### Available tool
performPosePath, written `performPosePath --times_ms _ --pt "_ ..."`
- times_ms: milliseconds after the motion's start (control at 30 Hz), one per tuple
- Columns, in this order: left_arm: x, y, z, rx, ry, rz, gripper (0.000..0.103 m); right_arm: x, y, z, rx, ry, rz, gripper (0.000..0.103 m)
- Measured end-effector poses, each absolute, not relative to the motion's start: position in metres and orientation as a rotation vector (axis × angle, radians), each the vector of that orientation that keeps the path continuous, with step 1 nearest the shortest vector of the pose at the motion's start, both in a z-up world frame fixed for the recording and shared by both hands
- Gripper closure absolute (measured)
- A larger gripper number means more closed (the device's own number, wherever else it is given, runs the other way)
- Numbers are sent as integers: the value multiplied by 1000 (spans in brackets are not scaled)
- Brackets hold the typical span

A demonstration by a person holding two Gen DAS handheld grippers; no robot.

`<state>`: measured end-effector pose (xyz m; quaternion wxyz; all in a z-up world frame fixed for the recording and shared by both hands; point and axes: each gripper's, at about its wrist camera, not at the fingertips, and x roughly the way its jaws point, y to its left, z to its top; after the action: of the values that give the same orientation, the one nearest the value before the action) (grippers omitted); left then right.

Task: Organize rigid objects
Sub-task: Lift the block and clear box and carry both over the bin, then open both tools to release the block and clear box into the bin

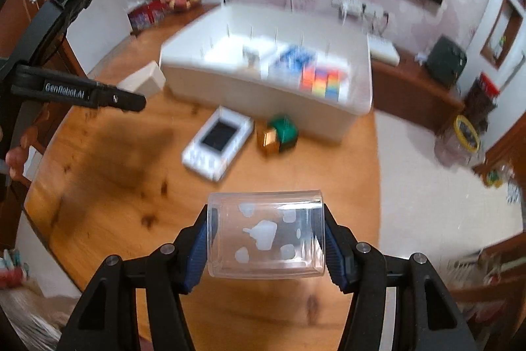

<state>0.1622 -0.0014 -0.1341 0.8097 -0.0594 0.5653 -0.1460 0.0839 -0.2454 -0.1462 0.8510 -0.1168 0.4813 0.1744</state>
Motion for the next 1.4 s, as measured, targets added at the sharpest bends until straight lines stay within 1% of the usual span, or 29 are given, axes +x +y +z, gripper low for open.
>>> performPosePath --times_ms 267,367,467,633,833,1067,1267,1300,1333,1400 --pt "220 -12 -85 -122 1135 -305 46 162 -225 -63 -238 870 290 43" --pt "245 -18 -85 -88 1111 -279 46 195 -213 -45 -252 829 252 43" --pt "265 -19 -95 -67 1113 -238 46 230 -203 -40 -260 792 196 43" --pt "302 -17 -135 -44 1152 -159 46 286 -195 -69 -229 845 125 43" --pt "336 -10 -184 -45 1225 -100 46 343 -190 -141 -208 996 45 43" --pt "343 -24 -210 31 1250 -99 46 363 -186 -193 -183 1125 21 43" --pt "343 -34 -213 63 1253 -112 45 367 -184 -211 -171 1188 18 42" --pt "342 -35 -212 61 1250 -116 42 366 -183 -213 -173 1190 19 42" --pt "341 -35 -211 56 1249 -120 32 365 -184 -214 -172 1192 21 40" --pt "340 -35 -210 55 1248 -105 20 364 -184 -215 -160 1188 30 34"
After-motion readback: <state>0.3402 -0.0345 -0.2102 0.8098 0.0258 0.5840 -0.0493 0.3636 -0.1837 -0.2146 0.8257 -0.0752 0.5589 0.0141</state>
